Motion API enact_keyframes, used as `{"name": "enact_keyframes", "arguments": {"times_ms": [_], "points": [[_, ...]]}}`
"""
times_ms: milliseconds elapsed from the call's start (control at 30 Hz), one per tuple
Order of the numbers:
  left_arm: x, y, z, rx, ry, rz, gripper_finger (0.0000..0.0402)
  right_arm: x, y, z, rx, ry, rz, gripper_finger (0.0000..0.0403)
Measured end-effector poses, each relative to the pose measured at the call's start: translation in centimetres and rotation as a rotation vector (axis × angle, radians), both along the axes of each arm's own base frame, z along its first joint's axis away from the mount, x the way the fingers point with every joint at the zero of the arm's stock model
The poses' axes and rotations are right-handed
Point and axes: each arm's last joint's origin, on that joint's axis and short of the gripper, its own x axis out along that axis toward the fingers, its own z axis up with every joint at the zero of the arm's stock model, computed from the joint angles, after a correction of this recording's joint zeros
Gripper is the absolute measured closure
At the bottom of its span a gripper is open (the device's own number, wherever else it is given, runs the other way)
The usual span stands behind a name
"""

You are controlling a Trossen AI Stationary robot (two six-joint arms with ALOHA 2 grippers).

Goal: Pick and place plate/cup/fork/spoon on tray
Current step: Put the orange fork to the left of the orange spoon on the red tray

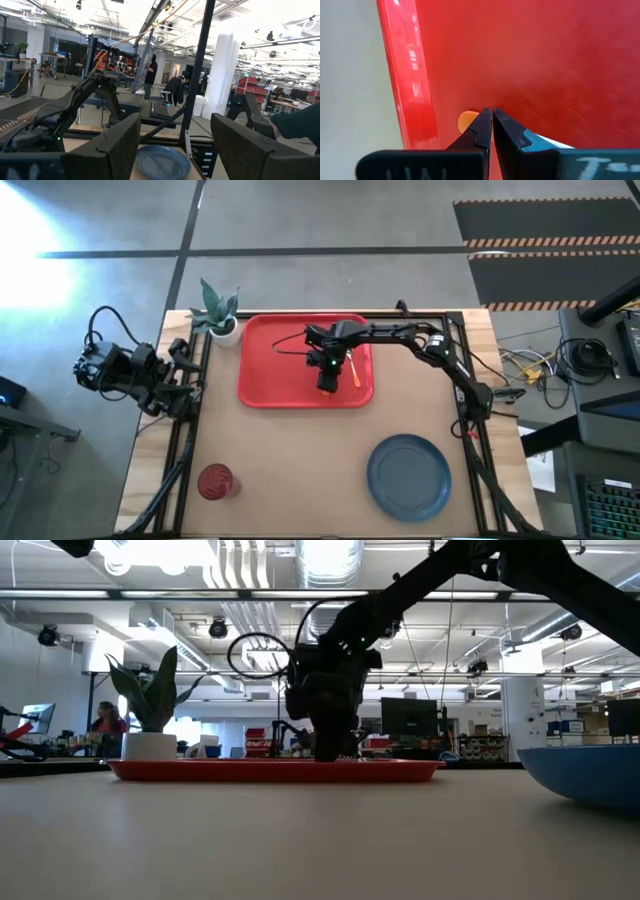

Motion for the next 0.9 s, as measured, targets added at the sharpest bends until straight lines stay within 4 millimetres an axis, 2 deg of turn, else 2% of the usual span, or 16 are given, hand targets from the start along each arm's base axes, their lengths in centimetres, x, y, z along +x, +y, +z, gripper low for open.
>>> {"name": "enact_keyframes", "arguments": {"times_ms": [200, 467, 900], "points": [[0.0, 0.0, 0.0, 0.000, 0.001, 0.000, 0.0176, 1.0, 0.4, -1.4, 0.058, -0.003, 0.023, 0.0395], [0.0, 0.0, -0.1, 0.003, 0.011, 0.000, 0.0176, 1.0, 0.5, -0.5, 0.044, 0.008, 0.032, 0.0395], [0.1, 0.0, -0.2, -0.002, 0.021, -0.002, 0.0176, 0.2, 0.8, -0.3, 0.057, 0.075, 0.048, 0.0394]]}}
